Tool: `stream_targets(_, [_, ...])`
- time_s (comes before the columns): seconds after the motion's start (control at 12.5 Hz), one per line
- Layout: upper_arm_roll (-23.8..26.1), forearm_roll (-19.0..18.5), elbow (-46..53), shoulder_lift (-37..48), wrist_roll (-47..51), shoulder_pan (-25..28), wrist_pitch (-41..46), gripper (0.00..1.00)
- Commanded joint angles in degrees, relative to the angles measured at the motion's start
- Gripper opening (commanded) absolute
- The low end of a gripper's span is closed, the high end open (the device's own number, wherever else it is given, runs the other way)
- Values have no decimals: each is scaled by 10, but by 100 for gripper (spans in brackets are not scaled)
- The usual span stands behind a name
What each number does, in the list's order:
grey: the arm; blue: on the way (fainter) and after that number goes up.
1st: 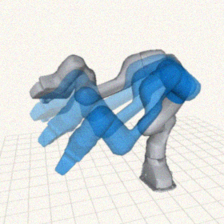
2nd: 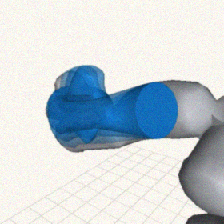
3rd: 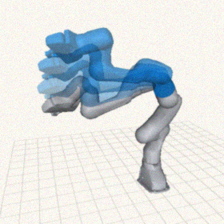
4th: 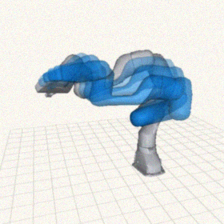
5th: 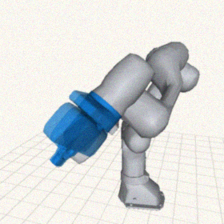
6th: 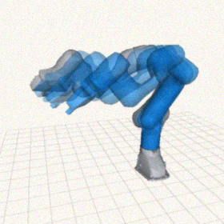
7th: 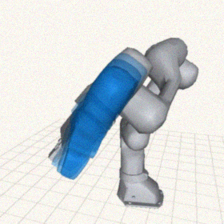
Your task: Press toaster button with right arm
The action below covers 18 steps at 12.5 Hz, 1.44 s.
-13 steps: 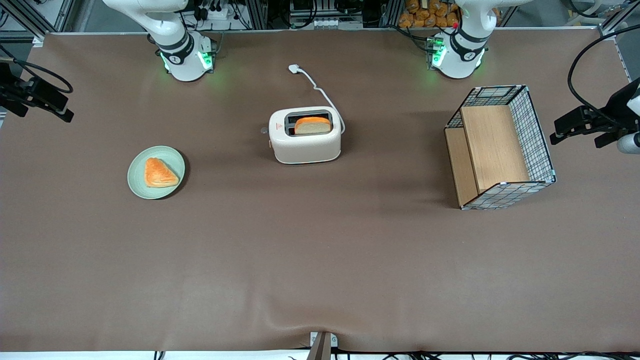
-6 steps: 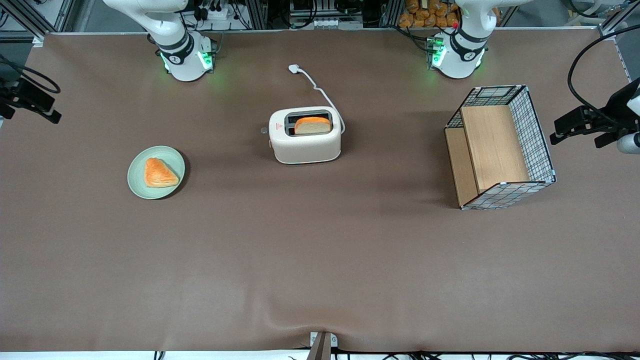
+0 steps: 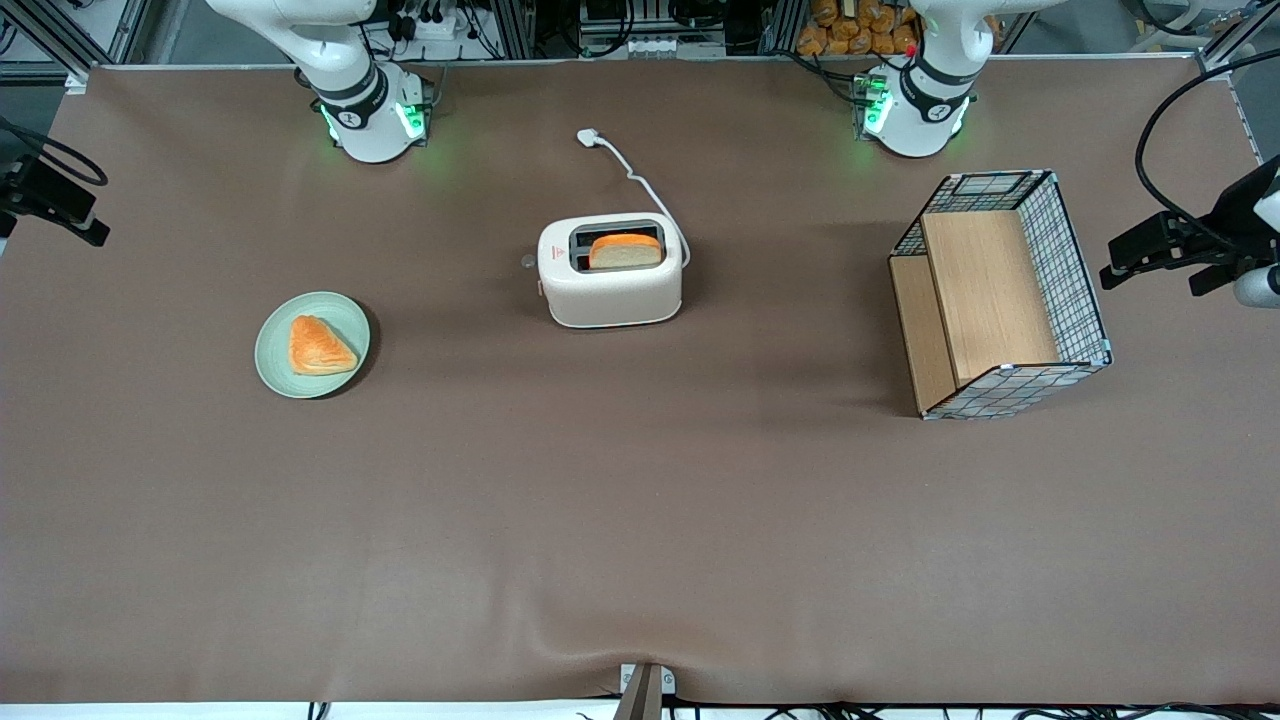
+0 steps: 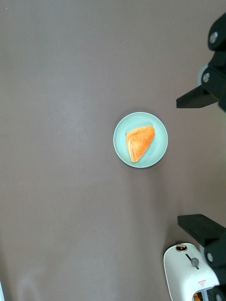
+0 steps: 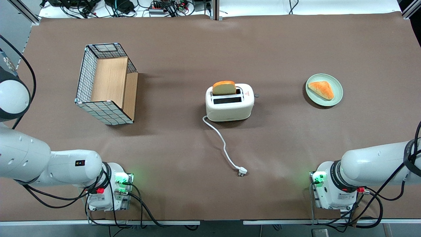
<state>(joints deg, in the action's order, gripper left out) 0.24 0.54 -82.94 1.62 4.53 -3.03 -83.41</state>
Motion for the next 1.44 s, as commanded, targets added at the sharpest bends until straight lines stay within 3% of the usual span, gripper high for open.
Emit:
stream_targets(0.0, [1, -12, -13, 12, -11, -7, 1, 100])
stream_targets(1.36, [4, -11, -21, 0, -43, -8, -29, 100])
